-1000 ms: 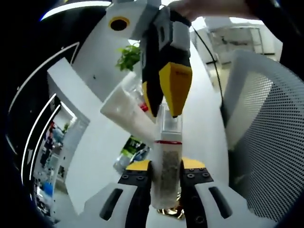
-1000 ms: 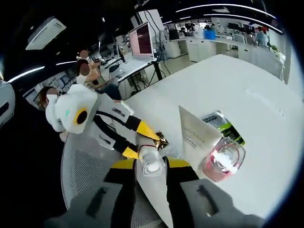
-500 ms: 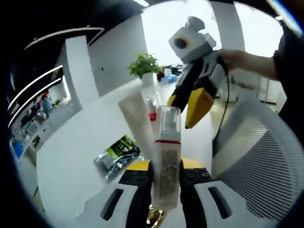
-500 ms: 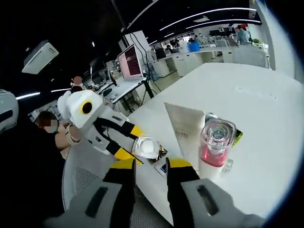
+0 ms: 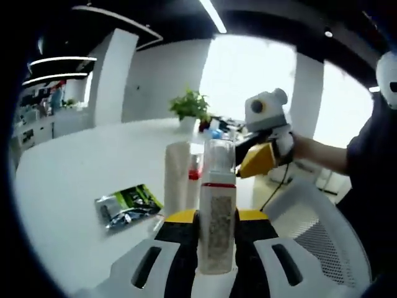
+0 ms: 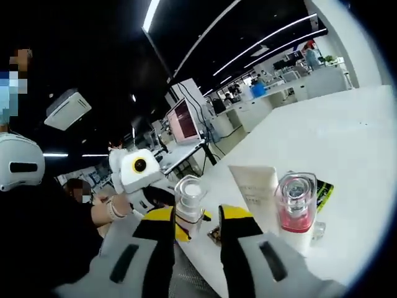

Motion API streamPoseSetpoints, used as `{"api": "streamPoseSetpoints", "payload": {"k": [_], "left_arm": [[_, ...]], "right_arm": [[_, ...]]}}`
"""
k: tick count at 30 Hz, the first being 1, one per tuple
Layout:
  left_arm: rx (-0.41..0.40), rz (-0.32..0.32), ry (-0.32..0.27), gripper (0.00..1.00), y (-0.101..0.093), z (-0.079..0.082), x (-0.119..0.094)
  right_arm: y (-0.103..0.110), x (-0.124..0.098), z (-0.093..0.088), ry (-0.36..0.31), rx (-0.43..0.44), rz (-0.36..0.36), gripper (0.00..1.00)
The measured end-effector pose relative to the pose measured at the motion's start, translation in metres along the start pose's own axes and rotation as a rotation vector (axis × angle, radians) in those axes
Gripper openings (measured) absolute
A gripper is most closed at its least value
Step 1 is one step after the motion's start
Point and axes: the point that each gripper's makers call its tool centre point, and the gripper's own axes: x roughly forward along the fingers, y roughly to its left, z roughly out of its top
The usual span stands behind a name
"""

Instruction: Arrange the skincare products in the storage area until every visible bottle or jar stands upright without overlapping.

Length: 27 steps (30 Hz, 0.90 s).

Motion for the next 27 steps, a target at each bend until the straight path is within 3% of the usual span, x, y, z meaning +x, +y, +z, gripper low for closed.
{"api": "streamPoseSetpoints", "payload": {"k": [8,14,27], "left_arm": [[-0.055,-0.095,-0.02,0.17,-0.014,0.002,0.002],[-0.05,-0.113,0.022,0.17,-0.017,-0.005,0.009],[0.065,-0.076,0.17,0.19,-0.013,-0.028,0.025]], "right_arm": [[0.008,0.006,0.009,-0.034,0.013,0.048,0.27],[0.011,0.01,0.008,-0.021,0.004,0.053,0.22],[0.002,0.01,-0.015,0.123,-0.141,-0.067,0.2]]}}
